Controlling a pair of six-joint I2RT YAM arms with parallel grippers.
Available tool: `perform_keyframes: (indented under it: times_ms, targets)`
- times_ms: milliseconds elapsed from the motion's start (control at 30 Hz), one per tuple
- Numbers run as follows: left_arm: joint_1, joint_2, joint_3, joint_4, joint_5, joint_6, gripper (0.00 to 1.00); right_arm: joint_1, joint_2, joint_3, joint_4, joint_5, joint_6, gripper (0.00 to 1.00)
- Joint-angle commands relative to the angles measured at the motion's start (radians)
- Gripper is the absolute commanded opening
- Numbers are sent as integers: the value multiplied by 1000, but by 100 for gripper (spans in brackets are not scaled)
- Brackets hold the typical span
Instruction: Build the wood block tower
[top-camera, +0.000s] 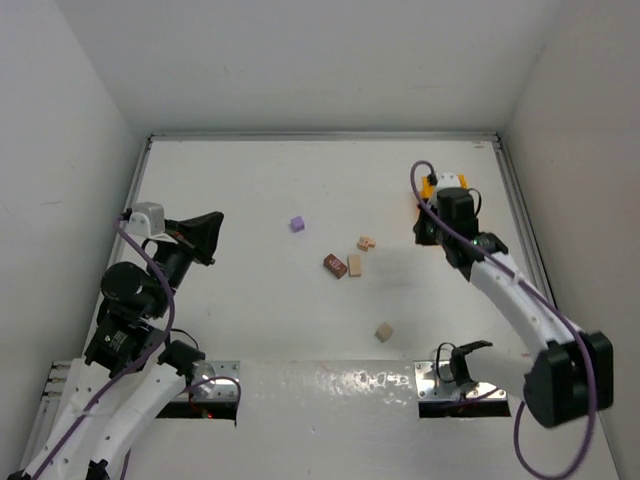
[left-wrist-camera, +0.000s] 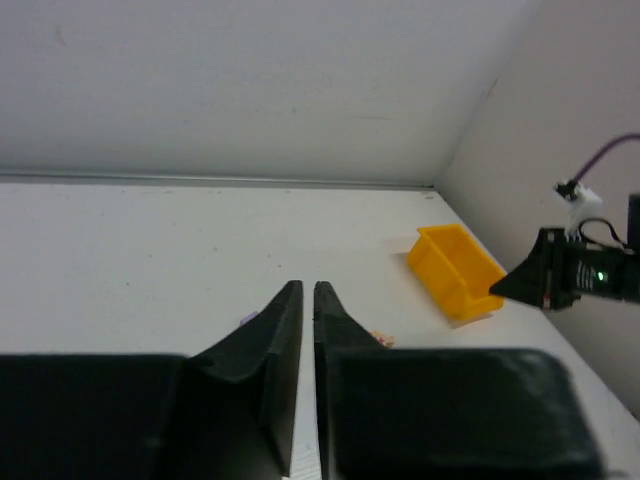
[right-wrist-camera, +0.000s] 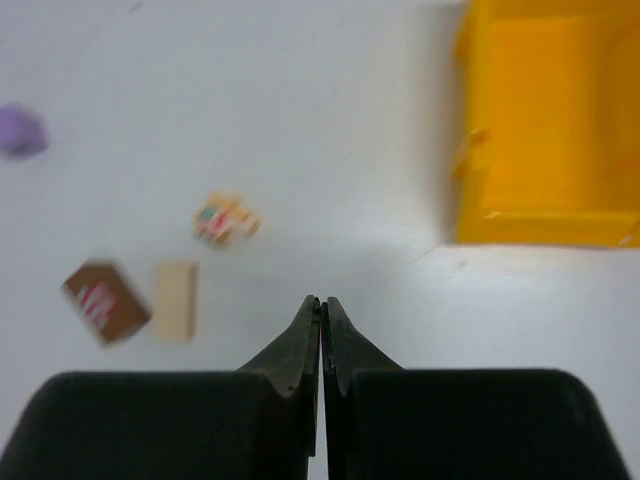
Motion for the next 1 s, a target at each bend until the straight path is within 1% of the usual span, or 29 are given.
perform_keyframes:
  times_ms: [0, 33, 67, 133, 167, 200, 233, 267, 300, 333, 467, 500, 633, 733, 833, 967]
  targets:
    - [-10, -17, 11, 21, 8, 4, 1, 111, -167, -122, -59, -91, 74, 0]
    - [-11, -25, 12, 19, 4, 3, 0, 179, -200, -132, -99, -87, 80, 0]
    - [-11, -28, 12, 16, -2, 4, 0, 215, -260, -150, -172, -81, 104, 0]
    - [-11, -36, 12, 18, -5, 3, 0, 284, -303, -175, -216, -100, 161, 0]
    - [-13, -37, 12, 19, -3, 3, 0, 304, -329, -199, -255, -140, 182, 0]
    - [-14, -39, 12, 19, -3, 4, 0, 324, -339, -212, -274, -137, 202, 0]
    - [-14, -40, 12, 19, -6, 3, 0, 368, -345, -222, -327, -122, 215, 0]
    - [-14, -40, 12, 19, -9, 3, 0, 385, -348, -227, -366, -107, 219, 0]
    - [-14, -40, 12, 18, -14, 4, 0, 410, -354, -229, -400, -49, 227, 0]
    - [-14, -39, 12, 13, -19, 4, 0, 418, -359, -230, -420, -44, 229, 0]
    - [-13, -19, 14, 8, -26, 7, 1, 427, -347, -216, -548, -90, 229, 0]
    - [-11, -10, 14, 10, -28, 7, 1, 441, -339, -222, -556, -137, 230, 0]
    - [7, 23, 15, 4, -28, 10, 1, 504, -293, -268, -570, -183, 242, 0]
    - [26, 58, 18, -1, -28, 12, 2, 513, -238, -311, -512, -240, 253, 0]
    - [27, 90, 21, -7, -37, 15, 2, 513, -199, -327, -494, -225, 241, 0]
    - [29, 121, 21, -4, -40, 13, 2, 514, -114, -357, -388, -288, 235, 0]
